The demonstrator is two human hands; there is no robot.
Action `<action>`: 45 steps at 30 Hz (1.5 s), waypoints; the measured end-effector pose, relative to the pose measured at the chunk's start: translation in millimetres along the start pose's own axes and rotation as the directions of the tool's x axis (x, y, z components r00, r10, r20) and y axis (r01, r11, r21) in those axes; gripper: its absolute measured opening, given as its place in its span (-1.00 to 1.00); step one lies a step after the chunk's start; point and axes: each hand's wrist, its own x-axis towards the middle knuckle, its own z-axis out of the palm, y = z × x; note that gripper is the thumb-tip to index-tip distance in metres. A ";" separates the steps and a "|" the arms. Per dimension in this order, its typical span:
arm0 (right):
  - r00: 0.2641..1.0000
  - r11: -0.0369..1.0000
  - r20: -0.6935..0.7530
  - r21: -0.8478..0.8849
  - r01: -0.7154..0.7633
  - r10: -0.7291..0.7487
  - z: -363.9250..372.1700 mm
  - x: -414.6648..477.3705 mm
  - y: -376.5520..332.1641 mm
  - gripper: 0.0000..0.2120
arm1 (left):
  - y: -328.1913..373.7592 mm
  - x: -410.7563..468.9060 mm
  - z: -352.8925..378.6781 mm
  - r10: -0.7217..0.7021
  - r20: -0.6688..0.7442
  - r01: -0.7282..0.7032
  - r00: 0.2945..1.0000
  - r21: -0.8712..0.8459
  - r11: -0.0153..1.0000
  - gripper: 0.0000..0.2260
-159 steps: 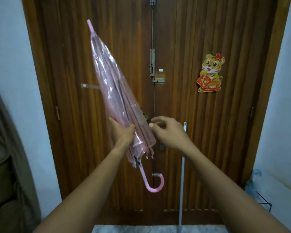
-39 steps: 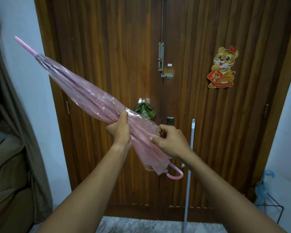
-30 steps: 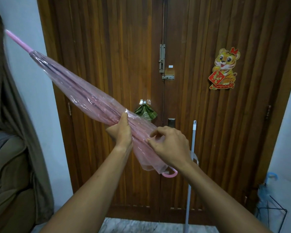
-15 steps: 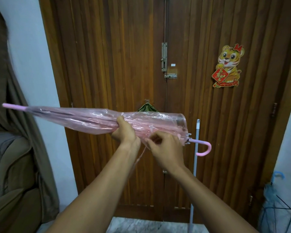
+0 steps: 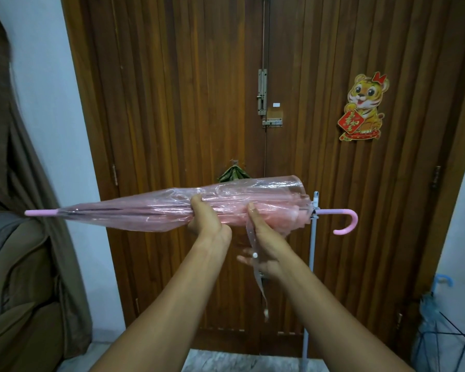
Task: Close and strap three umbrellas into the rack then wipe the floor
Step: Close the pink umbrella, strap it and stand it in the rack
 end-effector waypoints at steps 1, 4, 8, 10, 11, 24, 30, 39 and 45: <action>1.000 0.997 0.031 0.075 0.002 -0.004 1.2 1.5 -0.4 -0.33 | -2.1 0.7 -1.4 -0.013 0.006 0.013 1.000 0.019 1.000 -0.69; 0.995 0.962 0.058 0.267 0.065 -0.083 3.0 6.0 -5.3 -0.63 | -5.7 5.5 -4.5 -0.077 0.040 0.074 0.996 0.078 0.994 -0.61; 0.972 0.942 -0.083 0.243 0.233 -0.219 6.2 9.9 -12.1 -0.74 | -5.8 8.7 -12.8 -0.230 0.100 0.197 0.968 0.267 0.943 -0.50; 0.950 0.937 -0.144 0.178 0.300 -0.277 5.5 14.1 -17.3 -0.63 | -4.0 3.6 -22.9 -0.311 0.078 0.247 0.947 0.443 0.862 -0.39; 0.939 0.929 -0.172 0.173 0.328 -0.299 3.3 16.4 -22.0 -0.59 | -0.2 -0.1 -29.7 -0.383 0.100 0.266 0.918 0.559 0.785 -0.31; 0.919 0.908 0.191 -0.181 0.378 -0.344 0.9 11.2 -48.9 -0.64 | 8.4 -1.6 -40.2 0.140 0.613 -0.562 0.778 0.778 -0.282 0.15; 0.942 0.773 0.253 -0.543 0.328 -0.223 -2.2 -4.3 -66.2 -0.49 | 3.5 -0.7 -44.2 0.292 0.640 -0.582 0.711 0.768 -0.265 -0.56; 0.946 0.626 0.192 -0.713 0.317 -0.261 4.3 -12.5 -50.9 -0.58 | -0.2 6.6 -46.9 0.387 0.649 -0.589 0.655 0.759 -0.277 -0.67; 0.873 0.575 0.215 -0.679 0.455 -0.437 16.6 -6.9 -38.7 -0.68 | 0.1 5.8 -41.2 0.416 0.687 -0.577 0.596 0.727 -0.373 -0.70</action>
